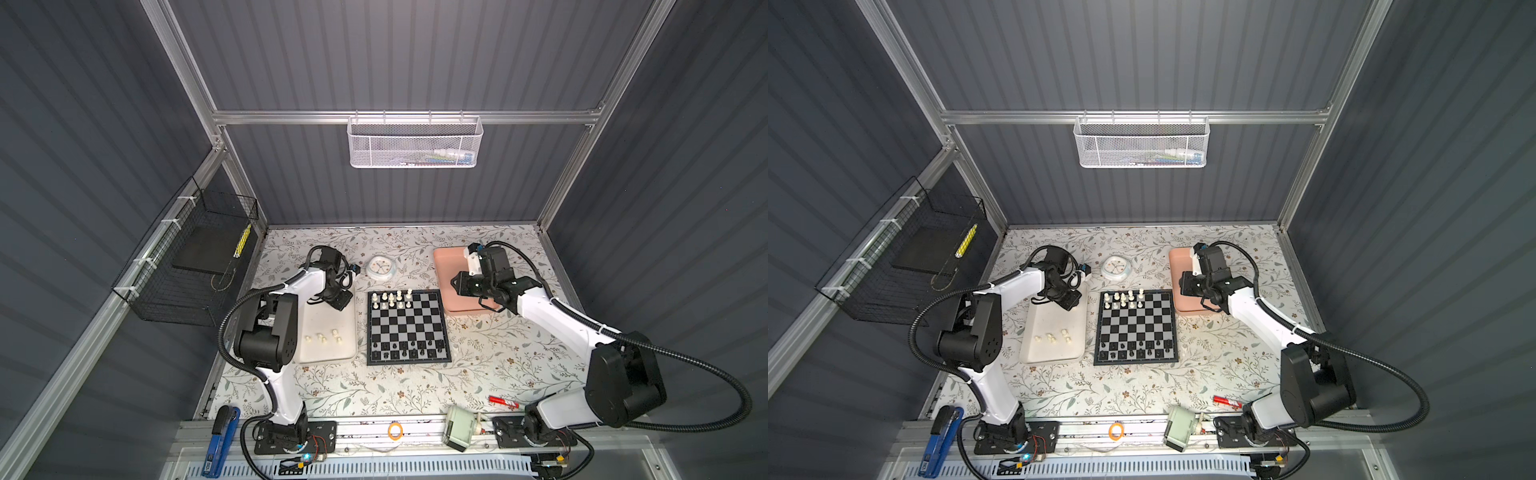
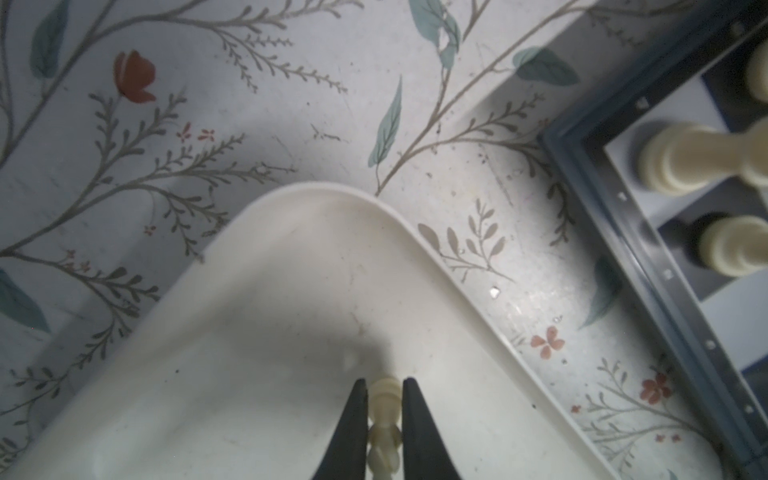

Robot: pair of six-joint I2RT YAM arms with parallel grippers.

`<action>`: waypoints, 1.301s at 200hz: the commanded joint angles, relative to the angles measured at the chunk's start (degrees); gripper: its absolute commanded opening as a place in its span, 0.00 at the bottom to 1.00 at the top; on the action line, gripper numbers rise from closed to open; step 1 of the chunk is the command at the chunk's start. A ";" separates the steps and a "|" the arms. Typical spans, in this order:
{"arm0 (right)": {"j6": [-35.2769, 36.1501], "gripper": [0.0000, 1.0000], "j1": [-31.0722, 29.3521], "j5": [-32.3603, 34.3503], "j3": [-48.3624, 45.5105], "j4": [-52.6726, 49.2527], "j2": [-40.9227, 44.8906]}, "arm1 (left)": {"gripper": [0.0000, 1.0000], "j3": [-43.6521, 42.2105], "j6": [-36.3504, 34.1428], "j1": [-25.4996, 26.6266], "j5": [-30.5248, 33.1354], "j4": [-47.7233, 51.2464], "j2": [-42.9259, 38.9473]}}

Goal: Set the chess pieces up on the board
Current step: 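Lower the open left gripper onto a white pawn in the white tray, then close the left gripper on the white pawn and lift it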

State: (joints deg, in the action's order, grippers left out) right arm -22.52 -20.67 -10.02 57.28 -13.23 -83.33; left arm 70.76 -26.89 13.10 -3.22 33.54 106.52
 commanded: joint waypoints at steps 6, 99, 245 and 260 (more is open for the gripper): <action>-0.26 0.23 0.18 0.11 -0.67 0.77 1.24 | 0.19 -0.62 -1.10 0.34 0.32 0.56 -0.14; -0.50 0.23 0.20 -0.12 -0.77 1.19 1.05 | 0.25 -1.14 -1.60 0.43 0.85 0.91 -1.11; -0.53 0.23 0.16 -0.46 -1.05 1.80 0.94 | 0.07 -1.15 -1.84 0.61 2.11 1.26 -2.00; -0.42 0.23 0.23 -0.52 -1.03 1.84 0.89 | 0.05 -0.79 -1.85 0.65 2.17 1.59 -2.13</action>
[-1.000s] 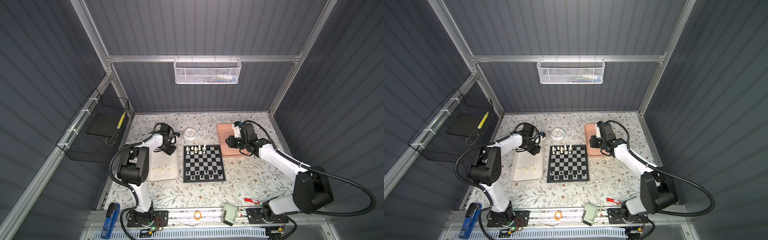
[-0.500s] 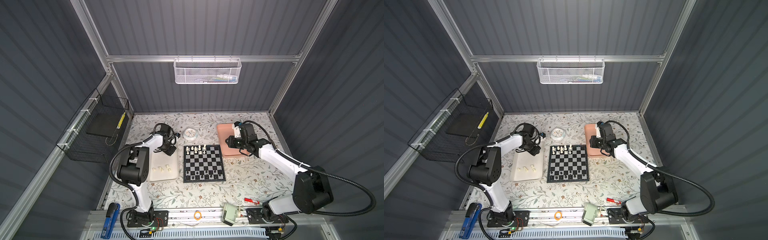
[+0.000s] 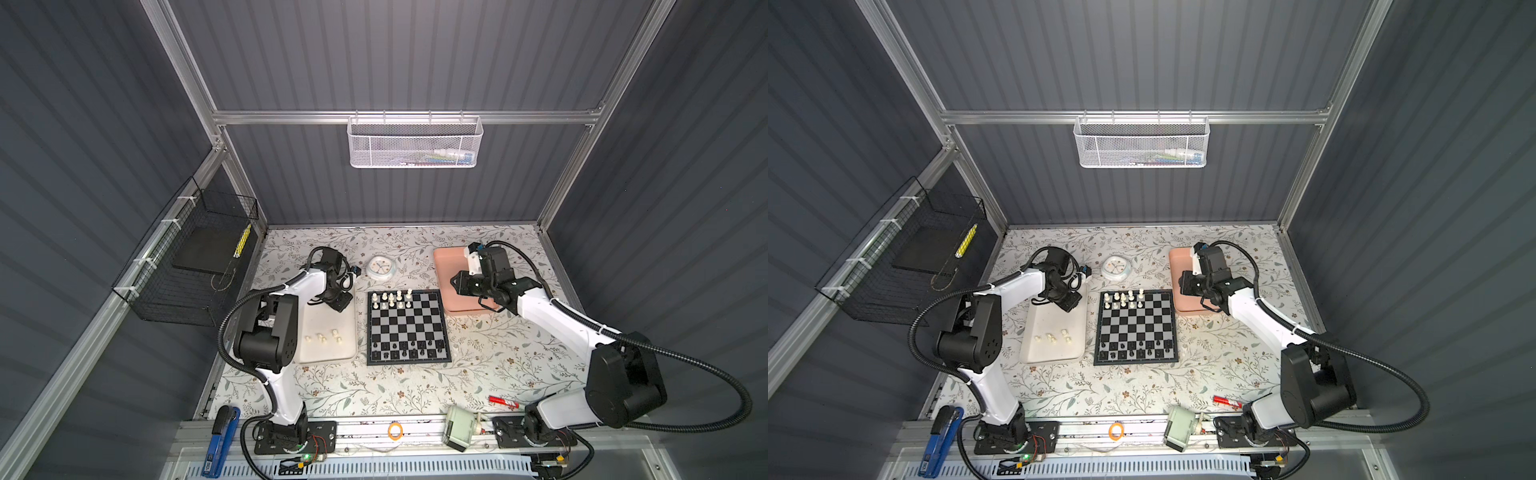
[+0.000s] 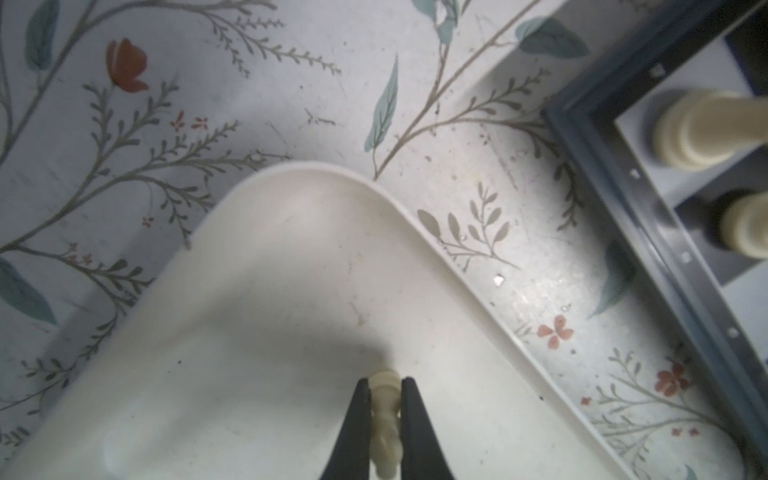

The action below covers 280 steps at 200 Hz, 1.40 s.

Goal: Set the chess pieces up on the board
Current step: 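Close the left gripper on the white pawn and lift it, then carry the white pawn with the left gripper to the chessboard's far row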

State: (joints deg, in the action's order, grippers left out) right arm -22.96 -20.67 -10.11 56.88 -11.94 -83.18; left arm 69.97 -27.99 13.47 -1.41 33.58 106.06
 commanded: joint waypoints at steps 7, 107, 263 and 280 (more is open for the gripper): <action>0.02 0.23 0.14 -0.50 -0.63 0.59 0.74 | 0.05 0.21 -0.71 0.28 0.35 1.79 -1.72; 0.03 0.23 0.14 -0.70 -0.20 0.52 0.63 | 0.06 5.84 -1.37 0.76 1.13 6.69 -3.49; 0.29 0.23 0.23 0.70 -1.21 -0.15 1.68 | 0.06 24.02 -1.97 13.85 4.21 14.18 -0.73; 0.29 0.23 0.21 1.14 -1.72 -0.33 2.34 | 0.06 26.52 -2.16 15.94 4.40 14.81 0.82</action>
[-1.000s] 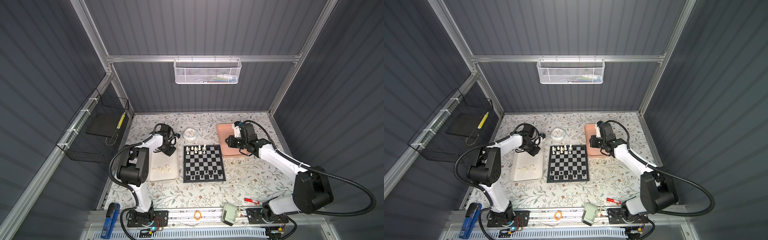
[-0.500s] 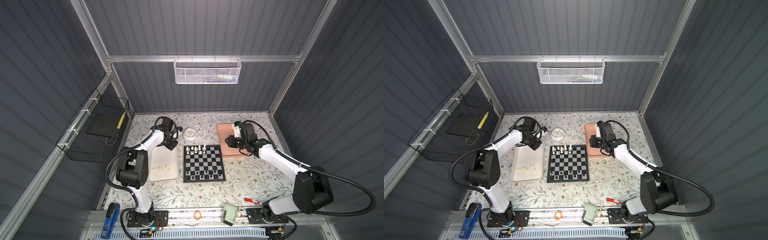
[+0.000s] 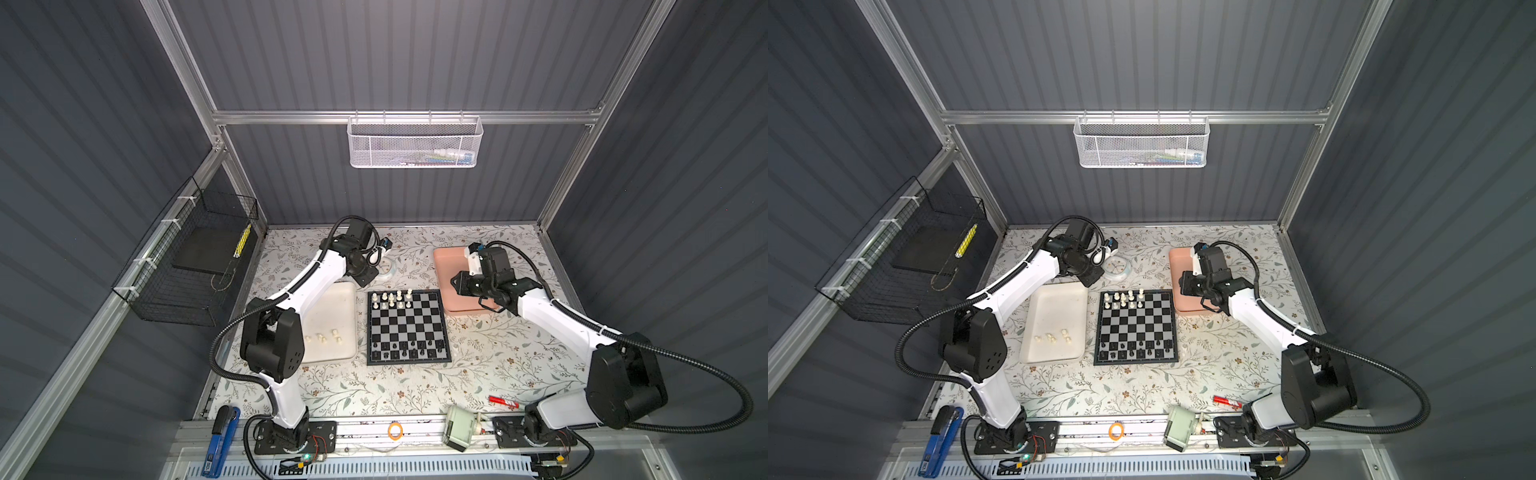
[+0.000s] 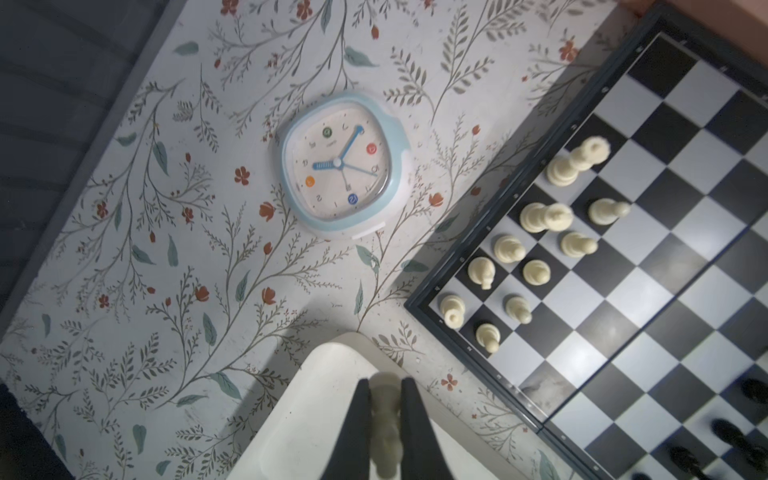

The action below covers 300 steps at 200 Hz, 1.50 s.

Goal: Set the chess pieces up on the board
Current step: 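Carry the white pawn with the left gripper to the chessboard's far row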

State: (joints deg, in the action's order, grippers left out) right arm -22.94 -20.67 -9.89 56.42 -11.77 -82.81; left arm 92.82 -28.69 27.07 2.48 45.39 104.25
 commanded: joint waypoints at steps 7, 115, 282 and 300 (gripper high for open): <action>0.25 0.23 0.19 1.08 -1.48 -0.67 2.39 | 0.06 4.72 -1.46 3.10 0.38 3.36 3.33; 1.49 0.25 3.02 6.98 -5.68 -11.77 16.13 | 0.06 18.50 -0.14 11.12 -4.65 6.64 13.94; 1.76 0.25 5.47 7.87 -9.45 -15.34 23.72 | 0.05 19.16 0.11 16.96 -3.56 3.40 21.40; 1.85 0.25 5.46 7.87 -9.58 -15.25 23.72 | 0.05 19.11 0.12 16.96 -3.27 2.89 22.03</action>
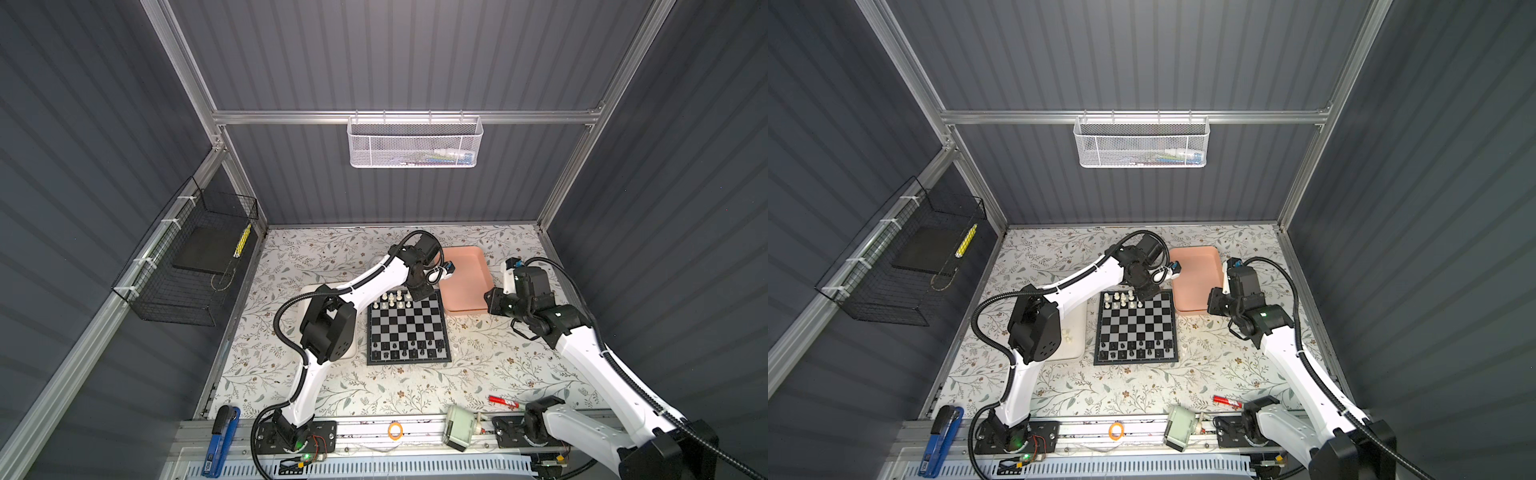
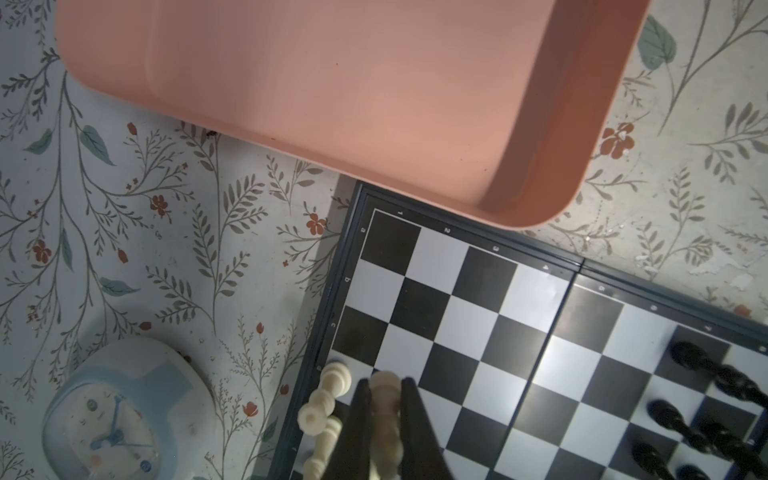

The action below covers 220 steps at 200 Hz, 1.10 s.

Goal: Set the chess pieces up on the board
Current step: 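Carry the white pawn with the left gripper to the chessboard's far row, then lower the white pawn onto the far-row square and open the left gripper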

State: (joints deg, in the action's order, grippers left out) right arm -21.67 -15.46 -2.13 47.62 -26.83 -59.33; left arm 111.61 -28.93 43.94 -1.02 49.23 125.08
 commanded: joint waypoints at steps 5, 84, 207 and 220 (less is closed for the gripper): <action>0.65 0.25 0.26 0.11 -0.81 -0.23 0.22 | 0.05 0.36 0.29 0.09 0.37 -1.13 1.35; 0.67 0.25 0.44 -0.08 -1.65 0.50 -0.26 | 0.04 -0.12 -0.60 0.14 1.96 -2.22 3.50; 0.56 0.25 0.52 -0.68 -2.88 1.84 -1.31 | 0.04 -1.61 -0.98 0.16 3.62 -3.94 5.44; 0.58 0.25 0.56 -0.68 -2.86 1.86 -1.36 | 0.04 -2.01 -1.19 0.18 3.93 -4.31 5.44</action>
State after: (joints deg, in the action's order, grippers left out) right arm -21.63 -15.18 -2.42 45.21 -25.67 -60.45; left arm 110.56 -28.97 43.94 2.15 45.10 129.64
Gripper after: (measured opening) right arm 0.252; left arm 0.123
